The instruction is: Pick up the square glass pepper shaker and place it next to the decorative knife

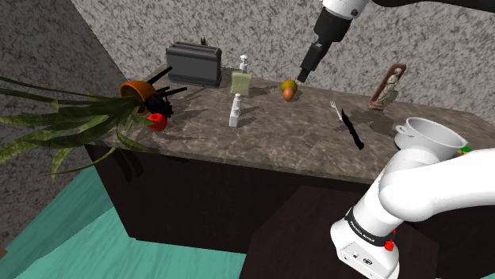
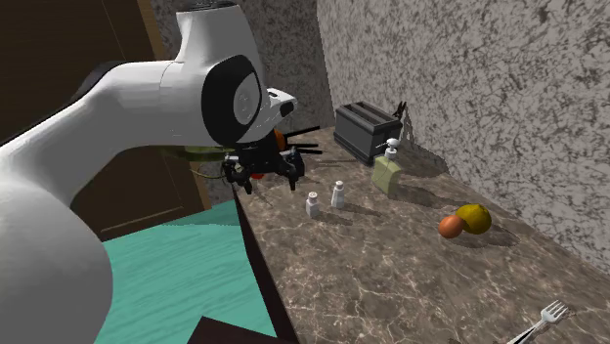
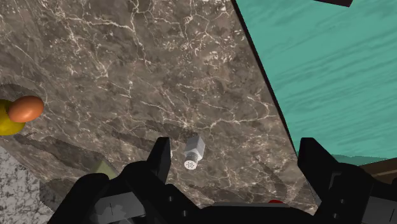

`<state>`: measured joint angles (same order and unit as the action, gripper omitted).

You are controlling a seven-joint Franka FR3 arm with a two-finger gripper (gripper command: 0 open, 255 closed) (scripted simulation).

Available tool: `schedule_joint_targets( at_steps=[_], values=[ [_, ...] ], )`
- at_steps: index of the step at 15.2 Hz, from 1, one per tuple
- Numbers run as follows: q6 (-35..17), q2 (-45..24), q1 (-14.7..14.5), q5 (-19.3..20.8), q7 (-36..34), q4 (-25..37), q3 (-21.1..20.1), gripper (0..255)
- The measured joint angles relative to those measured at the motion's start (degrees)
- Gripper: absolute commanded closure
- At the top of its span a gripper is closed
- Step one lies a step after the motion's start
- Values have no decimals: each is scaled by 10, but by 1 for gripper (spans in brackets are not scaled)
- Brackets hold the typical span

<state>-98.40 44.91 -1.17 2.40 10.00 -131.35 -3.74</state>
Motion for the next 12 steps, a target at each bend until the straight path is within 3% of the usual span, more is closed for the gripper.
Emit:
schedule_joint_targets(
  at_steps=[3,12],
  values=[
    [-21,-15,2,2,-3,-7,-1,0],
    [-166,-172,19,18,-32,-1,-13,0]
  ],
)
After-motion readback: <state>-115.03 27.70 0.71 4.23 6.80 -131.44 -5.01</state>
